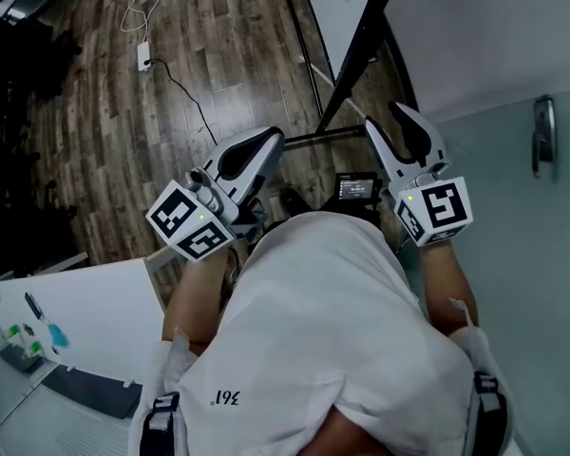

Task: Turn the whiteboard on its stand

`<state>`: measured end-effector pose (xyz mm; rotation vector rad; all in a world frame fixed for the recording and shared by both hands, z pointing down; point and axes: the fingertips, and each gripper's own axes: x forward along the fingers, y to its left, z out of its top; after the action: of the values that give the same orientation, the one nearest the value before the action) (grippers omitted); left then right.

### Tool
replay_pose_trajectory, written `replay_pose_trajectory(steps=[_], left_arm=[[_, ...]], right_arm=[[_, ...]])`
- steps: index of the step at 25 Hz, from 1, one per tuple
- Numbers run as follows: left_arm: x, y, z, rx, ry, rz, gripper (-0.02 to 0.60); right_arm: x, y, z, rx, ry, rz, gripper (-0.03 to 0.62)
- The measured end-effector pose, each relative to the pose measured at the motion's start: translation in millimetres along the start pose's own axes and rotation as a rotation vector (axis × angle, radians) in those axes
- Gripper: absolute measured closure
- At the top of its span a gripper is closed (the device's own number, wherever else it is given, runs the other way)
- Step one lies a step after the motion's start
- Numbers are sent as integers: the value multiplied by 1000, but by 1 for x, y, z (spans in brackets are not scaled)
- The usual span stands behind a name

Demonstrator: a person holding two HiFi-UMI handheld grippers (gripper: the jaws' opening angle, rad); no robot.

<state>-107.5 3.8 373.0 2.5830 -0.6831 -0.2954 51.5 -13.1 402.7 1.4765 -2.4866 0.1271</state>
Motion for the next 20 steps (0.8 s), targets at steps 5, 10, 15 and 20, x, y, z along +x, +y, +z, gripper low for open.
replay_pose_trajectory(steps=[5, 10, 15, 20], left_arm=[[-9, -13, -12, 14, -6, 51, 574], [-1, -43, -38, -16, 7, 95, 574], [9, -80, -65, -40, 12, 144, 574], [6, -112, -88, -31, 10, 212, 574]], right_arm=[[-13, -1, -10, 69, -5, 47, 525], [-42, -2, -17, 83, -2, 109, 546], [-79, -9, -27, 100, -2, 138, 553], [-109, -10, -37, 123, -8, 183, 557]])
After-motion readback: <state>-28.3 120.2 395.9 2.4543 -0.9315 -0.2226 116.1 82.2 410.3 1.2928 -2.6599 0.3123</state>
